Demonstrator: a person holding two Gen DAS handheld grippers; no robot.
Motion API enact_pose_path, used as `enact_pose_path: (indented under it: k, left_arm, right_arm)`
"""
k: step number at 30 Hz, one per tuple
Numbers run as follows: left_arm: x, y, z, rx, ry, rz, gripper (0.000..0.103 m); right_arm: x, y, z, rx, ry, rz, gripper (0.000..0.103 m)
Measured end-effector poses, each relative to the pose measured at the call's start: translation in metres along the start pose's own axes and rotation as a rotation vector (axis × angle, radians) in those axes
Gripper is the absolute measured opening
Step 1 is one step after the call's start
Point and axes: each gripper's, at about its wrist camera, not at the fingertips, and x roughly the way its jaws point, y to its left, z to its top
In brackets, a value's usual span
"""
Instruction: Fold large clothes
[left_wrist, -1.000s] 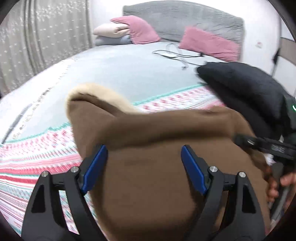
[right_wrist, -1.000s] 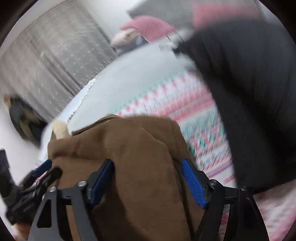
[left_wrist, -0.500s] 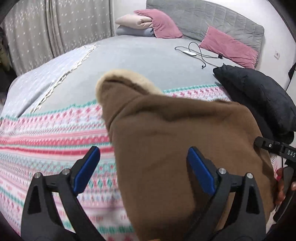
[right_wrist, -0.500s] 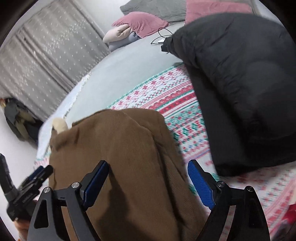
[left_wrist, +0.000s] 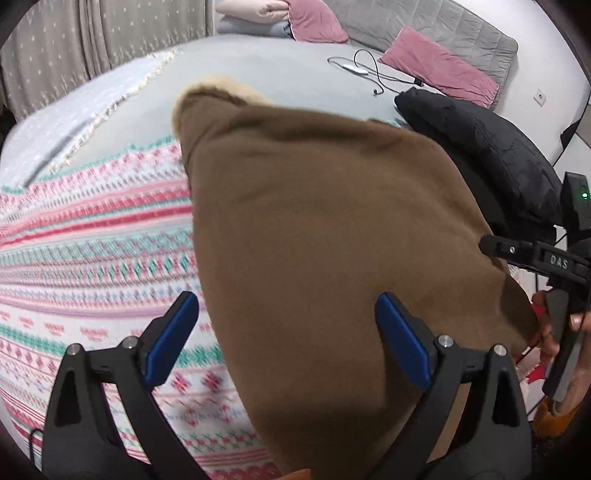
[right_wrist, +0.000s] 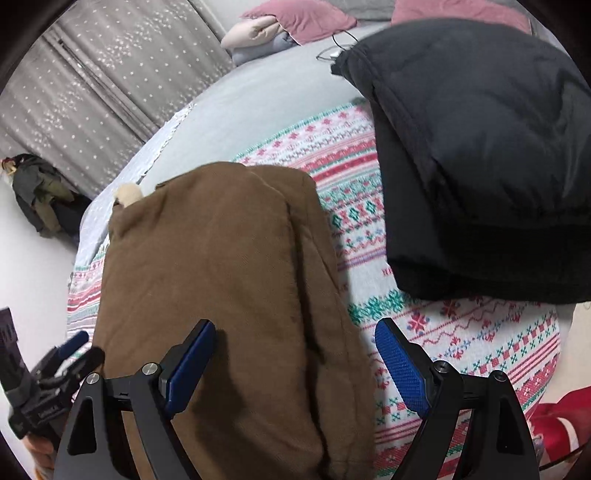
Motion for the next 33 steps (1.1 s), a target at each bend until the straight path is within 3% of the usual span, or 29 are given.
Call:
enact_pose_path:
  k: [6,12,14,16,21,26,29,33]
  left_arm:
    - [0.002,0.002,-0.009,-0.063,-0.022,0.002,0.102]
    - [0.006,0.004,-0.012,-0.095,-0.020,-0.014,0.102]
    - [0.009,0.008,-0.016,-0.112,-0.012,-0.074,0.102]
    - [0.017,0.011,-0.019,-0.122,0.047,-0.142,0.102]
    - [0.020,0.016,-0.015,-0.103,0.082,-0.186,0.102]
    - [0.027,0.029,-0.009,-0.128,0.107,-0.248,0.103]
    - [0.032,0.040,-0.009,-0.173,0.087,-0.305,0.103]
    - [0.048,0.061,-0.017,-0.285,0.086,-0.444,0.103]
  right_arm:
    - [0.007,-0.017,0.000,0.070,0.042,0.080,0.089]
    - [0.011,-0.024,-0.002,0.085,0.059,0.095,0.089]
    - [0.014,-0.026,-0.003,0.091,0.069,0.107,0.089]
    - [0.019,-0.031,-0.003,0.103,0.082,0.125,0.091]
    - [0.033,-0.044,-0.004,0.138,0.109,0.197,0.095]
    - [0.045,-0.059,-0.007,0.195,0.116,0.330,0.098]
    - [0.048,-0.060,-0.009,0.199,0.107,0.371,0.098]
    - [0.050,-0.051,-0.009,0.175,0.102,0.367,0.098]
